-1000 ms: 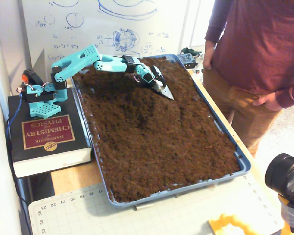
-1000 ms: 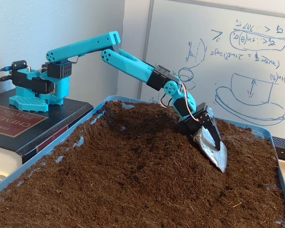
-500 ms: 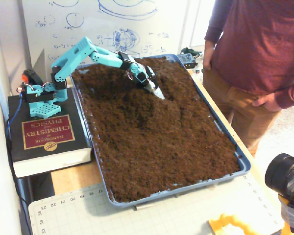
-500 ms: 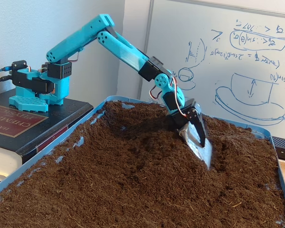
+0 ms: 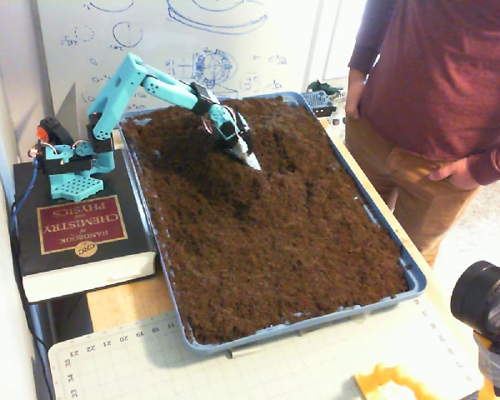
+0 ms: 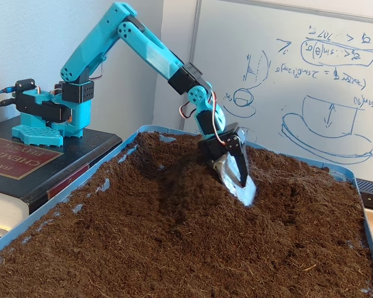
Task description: Build a berm.
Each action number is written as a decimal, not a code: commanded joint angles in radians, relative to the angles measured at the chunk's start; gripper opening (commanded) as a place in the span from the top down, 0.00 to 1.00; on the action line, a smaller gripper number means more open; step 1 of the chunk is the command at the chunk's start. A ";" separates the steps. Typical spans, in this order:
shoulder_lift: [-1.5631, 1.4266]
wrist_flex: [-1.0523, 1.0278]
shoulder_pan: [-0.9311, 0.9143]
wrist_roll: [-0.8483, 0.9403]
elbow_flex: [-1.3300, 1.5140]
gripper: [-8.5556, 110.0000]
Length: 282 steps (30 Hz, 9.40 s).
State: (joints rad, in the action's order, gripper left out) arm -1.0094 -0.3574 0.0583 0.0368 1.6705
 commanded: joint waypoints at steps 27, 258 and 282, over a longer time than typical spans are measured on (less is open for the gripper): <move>0.385 -0.006 0.224 -0.282 -0.986 0.93; -0.769 -0.221 0.143 -0.064 0.638 0.93; -1.006 -0.468 -0.571 0.818 0.810 0.93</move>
State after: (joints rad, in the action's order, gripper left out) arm -2.0954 -0.9281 -0.3881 0.7363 2.5571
